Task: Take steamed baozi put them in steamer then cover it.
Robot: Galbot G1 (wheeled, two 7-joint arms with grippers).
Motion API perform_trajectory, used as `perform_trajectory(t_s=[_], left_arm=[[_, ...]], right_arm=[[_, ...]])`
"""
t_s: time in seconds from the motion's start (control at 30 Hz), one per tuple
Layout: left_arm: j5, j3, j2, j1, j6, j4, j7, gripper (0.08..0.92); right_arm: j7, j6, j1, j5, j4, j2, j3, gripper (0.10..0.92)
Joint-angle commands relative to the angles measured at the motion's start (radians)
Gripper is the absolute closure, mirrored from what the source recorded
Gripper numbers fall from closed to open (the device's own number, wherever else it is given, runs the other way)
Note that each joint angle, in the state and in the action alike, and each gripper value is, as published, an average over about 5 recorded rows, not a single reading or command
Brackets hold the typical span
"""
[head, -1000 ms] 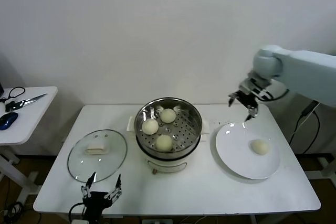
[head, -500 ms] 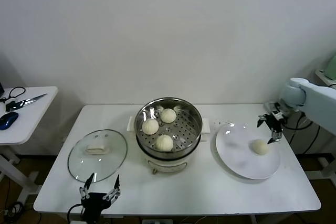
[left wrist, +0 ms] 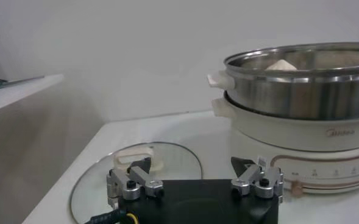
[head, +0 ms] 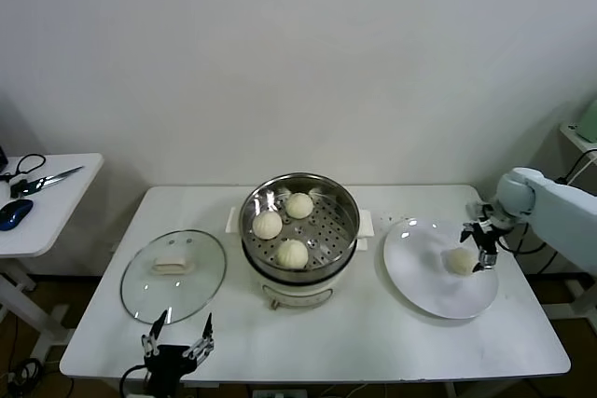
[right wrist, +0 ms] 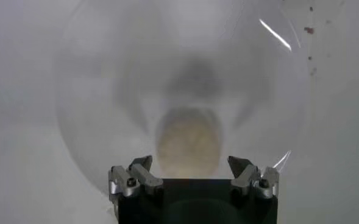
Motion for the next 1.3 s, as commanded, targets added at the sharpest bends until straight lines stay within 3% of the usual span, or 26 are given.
perform_trajectory(t_s=[0.03, 0.13, 0.4, 0.6, 0.93, 1.1, 1.3], left_arm=[[0.001, 0.000, 0.001, 0.003, -0.001, -0.003, -0.001, 0.177], [0.001, 0.000, 0.001, 0.004, 0.000, -0.005, -0.001, 0.177], [0.004, 0.008, -0.001, 0.003, 0.003, -0.010, -0.004, 0.177], [0.005, 0.007, 0.000, 0.003, 0.003, -0.014, -0.004, 0.177], [0.005, 0.012, 0.004, -0.001, 0.010, -0.017, -0.003, 0.177], [0.001, 0.011, 0.008, -0.001, 0.012, -0.024, -0.001, 0.177], [-0.002, 0.006, 0.008, 0.000, 0.014, -0.032, -0.002, 0.177]], right_arm=[[0.015, -0.013, -0.067, -0.032, -0.056, 0.029, 0.073, 0.203], [0.015, -0.013, -0.059, -0.027, -0.047, 0.025, 0.071, 0.219], [0.003, -0.035, 0.012, 0.054, 0.035, -0.019, 0.011, 0.374], [-0.009, -0.040, 0.233, 0.174, 0.134, -0.058, -0.177, 0.380], [-0.041, -0.098, 0.913, 0.640, 0.449, 0.066, -0.650, 0.381], [-0.012, -0.162, 0.983, 0.793, 0.554, 0.170, -0.654, 0.381], [0.044, -0.222, 0.890, 0.841, 0.581, 0.287, -0.579, 0.379]])
